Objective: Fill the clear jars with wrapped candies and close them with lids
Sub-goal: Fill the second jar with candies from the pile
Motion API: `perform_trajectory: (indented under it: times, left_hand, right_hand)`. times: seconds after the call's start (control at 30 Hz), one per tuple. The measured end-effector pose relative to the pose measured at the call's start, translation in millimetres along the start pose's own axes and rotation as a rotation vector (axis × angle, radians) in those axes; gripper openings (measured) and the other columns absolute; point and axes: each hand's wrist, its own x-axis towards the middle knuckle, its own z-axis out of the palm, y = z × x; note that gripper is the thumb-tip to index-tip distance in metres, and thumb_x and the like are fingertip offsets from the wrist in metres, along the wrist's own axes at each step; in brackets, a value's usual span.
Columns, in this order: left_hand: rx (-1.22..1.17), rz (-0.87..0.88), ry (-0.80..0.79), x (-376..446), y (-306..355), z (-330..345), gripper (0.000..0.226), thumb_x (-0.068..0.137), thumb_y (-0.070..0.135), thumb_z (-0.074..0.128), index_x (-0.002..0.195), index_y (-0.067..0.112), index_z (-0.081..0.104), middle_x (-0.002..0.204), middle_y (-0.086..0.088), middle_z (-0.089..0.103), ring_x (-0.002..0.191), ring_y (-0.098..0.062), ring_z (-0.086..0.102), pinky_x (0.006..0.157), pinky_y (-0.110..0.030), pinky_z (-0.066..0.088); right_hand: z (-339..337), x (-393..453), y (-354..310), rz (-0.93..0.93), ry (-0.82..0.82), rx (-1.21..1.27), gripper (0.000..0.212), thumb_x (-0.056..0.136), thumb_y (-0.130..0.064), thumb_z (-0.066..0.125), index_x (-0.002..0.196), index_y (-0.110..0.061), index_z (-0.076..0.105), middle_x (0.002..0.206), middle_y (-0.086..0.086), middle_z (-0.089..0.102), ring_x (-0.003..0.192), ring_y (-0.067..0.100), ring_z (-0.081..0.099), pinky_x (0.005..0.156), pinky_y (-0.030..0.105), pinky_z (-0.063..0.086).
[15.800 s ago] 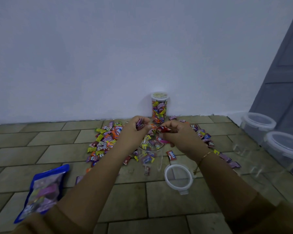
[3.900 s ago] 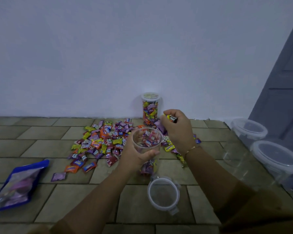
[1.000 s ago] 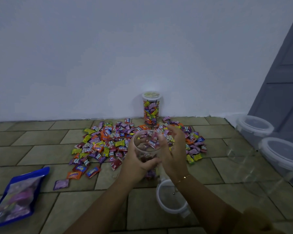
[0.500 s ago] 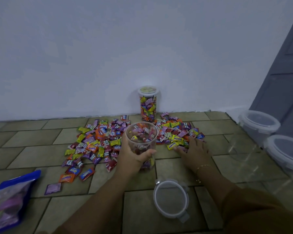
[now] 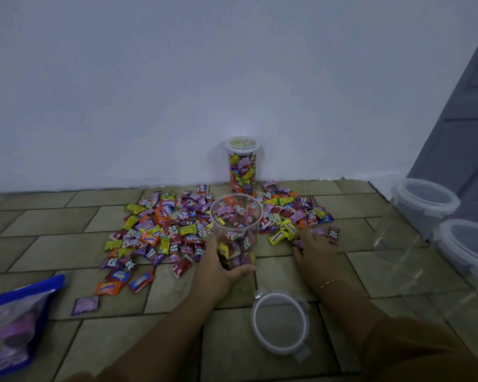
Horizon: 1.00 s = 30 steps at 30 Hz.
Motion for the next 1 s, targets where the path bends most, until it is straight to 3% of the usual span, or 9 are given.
perform_trajectory:
  times: [0.13, 0.23, 0.3, 0.37, 0.5, 0.7, 0.87, 1.0]
  left_hand:
    - [-0.009, -0.001, -0.008, -3, 3, -1, 0.09, 0.056, 0.042, 0.086, 0.131, 0.029, 0.036, 0.125, 0.013, 0.052, 0.111, -0.003, 0.051, 0.083, -0.007, 0.037]
    - [-0.021, -0.001, -0.017, -11, 5, -1, 0.085, 0.058, 0.038, 0.087, 0.124, 0.036, 0.034, 0.12, 0.017, 0.05, 0.11, -0.002, 0.05, 0.079, -0.001, 0.036]
    - [-0.036, -0.01, -0.016, -16, 4, -2, 0.088, 0.057, 0.039, 0.088, 0.128, 0.033, 0.035, 0.123, 0.016, 0.051, 0.112, -0.003, 0.05, 0.082, -0.004, 0.037]
    - [-0.049, -0.018, -0.022, -21, 4, -4, 0.095, 0.057, 0.04, 0.088, 0.134, 0.029, 0.035, 0.128, 0.014, 0.05, 0.115, -0.002, 0.05, 0.088, -0.011, 0.039]
    - [-0.016, -0.004, -0.016, -28, 1, -7, 0.099, 0.057, 0.043, 0.087, 0.139, 0.027, 0.034, 0.133, 0.013, 0.05, 0.119, -0.002, 0.048, 0.097, -0.017, 0.038]
    - [-0.011, -0.022, -0.007, -38, 3, -9, 0.094, 0.056, 0.049, 0.085, 0.134, 0.033, 0.035, 0.123, 0.023, 0.05, 0.115, 0.0, 0.048, 0.093, -0.017, 0.038]
    - [0.023, -0.03, 0.001, -39, 6, -12, 0.09, 0.06, 0.043, 0.085, 0.133, 0.032, 0.033, 0.111, 0.029, 0.042, 0.11, 0.002, 0.044, 0.088, -0.014, 0.034]
    - [0.024, -0.04, -0.006, -38, 6, -13, 0.099, 0.059, 0.047, 0.084, 0.14, 0.027, 0.031, 0.12, 0.023, 0.045, 0.113, -0.001, 0.045, 0.092, -0.018, 0.036]
  right_hand:
    - [-8, -1, -4, 0.046, 0.009, 0.129, 0.017, 0.08, 0.002, 0.058, 0.096, -0.001, 0.063, 0.089, 0.018, 0.06, 0.083, 0.034, 0.054, 0.066, 0.032, 0.038]
    - [-20, -1, -13, 0.248, 0.025, 0.443, 0.01, 0.084, 0.001, 0.057, 0.093, -0.002, 0.059, 0.081, 0.01, 0.054, 0.077, 0.023, 0.05, 0.066, 0.025, 0.035]
    - [-32, 0, -27, 0.352, 0.054, 0.697, 0.015, 0.082, 0.004, 0.058, 0.083, -0.01, 0.055, 0.073, 0.006, 0.053, 0.072, 0.021, 0.048, 0.06, 0.025, 0.038]
    - [-46, 5, -47, 0.353, 0.095, 0.91, 0.025, 0.081, 0.005, 0.059, 0.076, -0.018, 0.052, 0.073, 0.007, 0.054, 0.065, 0.019, 0.048, 0.056, 0.024, 0.041]
    - [-82, 16, -96, 0.329, 0.097, 1.26, 0.02, 0.085, 0.002, 0.06, 0.083, -0.015, 0.052, 0.072, 0.006, 0.055, 0.05, 0.012, 0.045, 0.042, 0.021, 0.039]
    - [-96, 14, -139, 0.101, 0.148, 1.13, 0.019, 0.085, -0.007, 0.066, 0.087, -0.02, 0.052, 0.078, 0.0, 0.057, 0.067, 0.012, 0.053, 0.059, 0.02, 0.047]
    - [-92, 10, -151, 0.102, 0.193, 1.104, 0.017, 0.086, -0.008, 0.064, 0.094, -0.016, 0.052, 0.078, -0.005, 0.054, 0.063, 0.007, 0.05, 0.058, 0.019, 0.047]
    - [-90, 8, -153, 0.074, 0.206, 1.088, 0.016, 0.087, -0.008, 0.063, 0.092, -0.019, 0.052, 0.081, -0.004, 0.055, 0.065, 0.006, 0.052, 0.06, 0.025, 0.047]
